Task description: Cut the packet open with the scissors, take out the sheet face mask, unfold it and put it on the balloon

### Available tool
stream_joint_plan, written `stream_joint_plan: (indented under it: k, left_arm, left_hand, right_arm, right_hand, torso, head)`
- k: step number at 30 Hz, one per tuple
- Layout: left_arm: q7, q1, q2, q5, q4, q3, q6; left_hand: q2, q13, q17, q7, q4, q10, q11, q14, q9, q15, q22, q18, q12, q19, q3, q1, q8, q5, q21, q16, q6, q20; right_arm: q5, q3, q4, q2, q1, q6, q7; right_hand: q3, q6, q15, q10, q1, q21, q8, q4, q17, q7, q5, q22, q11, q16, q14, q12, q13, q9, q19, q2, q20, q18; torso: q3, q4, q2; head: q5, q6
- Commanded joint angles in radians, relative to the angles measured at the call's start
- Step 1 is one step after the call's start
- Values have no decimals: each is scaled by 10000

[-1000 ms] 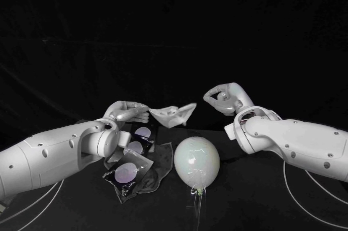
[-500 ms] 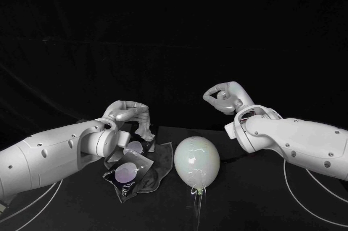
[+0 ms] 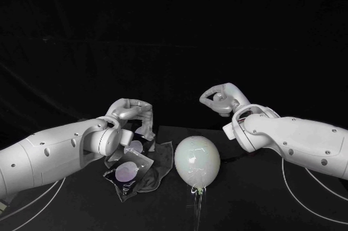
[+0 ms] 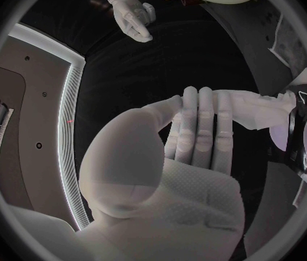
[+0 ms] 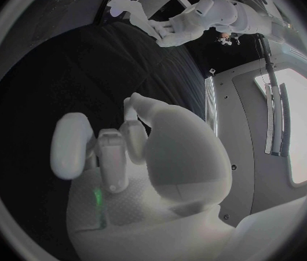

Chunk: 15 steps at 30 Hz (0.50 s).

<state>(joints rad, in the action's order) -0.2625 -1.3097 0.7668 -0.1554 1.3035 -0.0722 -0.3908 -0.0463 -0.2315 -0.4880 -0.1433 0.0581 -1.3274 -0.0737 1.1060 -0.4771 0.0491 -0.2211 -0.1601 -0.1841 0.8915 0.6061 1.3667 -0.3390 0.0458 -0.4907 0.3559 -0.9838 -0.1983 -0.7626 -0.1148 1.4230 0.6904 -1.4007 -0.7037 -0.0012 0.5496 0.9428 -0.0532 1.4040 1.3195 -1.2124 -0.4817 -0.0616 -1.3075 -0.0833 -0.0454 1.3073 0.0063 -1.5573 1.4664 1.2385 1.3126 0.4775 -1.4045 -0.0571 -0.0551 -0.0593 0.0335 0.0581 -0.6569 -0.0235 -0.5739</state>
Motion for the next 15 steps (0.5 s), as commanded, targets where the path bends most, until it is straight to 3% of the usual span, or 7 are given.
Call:
stream_joint_plan:
  k: [1,4,6,7,10,15]
  left_arm:
    - [-142,-107,-4,-200,105,52,389]
    - [-110,-252,30,-302,205,80,615]
    - [-93,-338,46,-360,256,90,733]
    - [-87,-409,54,-397,290,97,837]
    - [-79,-628,66,-503,369,109,1174]
    - [-46,-881,51,-653,441,117,1599]
  left_hand:
    - [54,-8,-10,19,18,87,7,-8,-2190,-40,-8,-151,-33,-81,68,-7,-46,31,-56,43,-55,-4]
    - [50,-25,-17,15,26,104,4,-18,-2211,-37,-23,-149,-40,-102,80,-11,-45,31,-76,42,-44,-5]
    - [48,-34,-20,12,28,114,1,-25,-2222,-34,-30,-146,-43,-116,85,-16,-44,31,-86,40,-38,-8]
    - [48,-35,-20,11,28,116,0,-26,-2223,-34,-31,-146,-44,-118,86,-16,-44,31,-87,40,-37,-8]
    - [48,-40,-22,10,30,122,-1,-30,-2230,-33,-35,-144,-46,-126,90,-18,-44,31,-93,39,-33,-9]
    - [44,-46,-24,8,31,128,-3,-35,-2237,-31,-39,-143,-48,-135,91,-21,-43,30,-98,38,-29,-10]
  right_arm:
    - [443,-13,-147,-64,-4,808,198]
    - [770,-51,-343,-143,-2,927,394]
    - [908,-72,-432,-181,1,972,483]
    - [991,-87,-493,-207,7,1009,544]
    - [1181,-123,-654,-283,31,1128,693]
    - [1404,-166,-900,-407,86,1335,865]
  right_hand:
    - [-31,-419,154,-940,-100,1414,298,-64,-1584,-211,-16,1215,194,589,609,-1700,-948,5,724,-93,-102,-379]
    - [-99,-679,360,-2979,-199,4425,632,-154,46,-451,-46,230,399,2009,-322,-5386,-3469,-137,2304,-225,-287,-863]
    - [-109,-722,413,-3189,-196,5520,732,-168,715,-513,-25,-188,459,2669,-742,-5913,-3881,-180,2856,-294,-356,-1027]
    - [-69,-755,482,-3308,-152,6676,843,-175,1687,-595,-46,-684,519,3666,-1355,-6443,-4357,-225,3411,-331,-438,-1186]
    - [-58,-761,549,-3429,-115,7125,994,-182,2748,-656,-22,-1047,609,4844,-1971,-7195,-5079,-287,3504,-456,-533,-1205]
    - [13,-787,688,-3482,-81,7598,1260,-248,3721,-802,15,-1458,763,5941,-2483,-8522,-6477,-390,3527,-574,-664,-1196]
  torso:
    - [-9,0,0]
    - [-11,-7,6]
    - [-15,-10,7]
    - [-13,-11,4]
    - [-13,-7,-3]
    - [-17,-2,-3]
  head:
    - [-18,4]
    - [-12,29]
    - [-11,35]
    - [-11,40]
    - [-15,63]
    - [10,120]
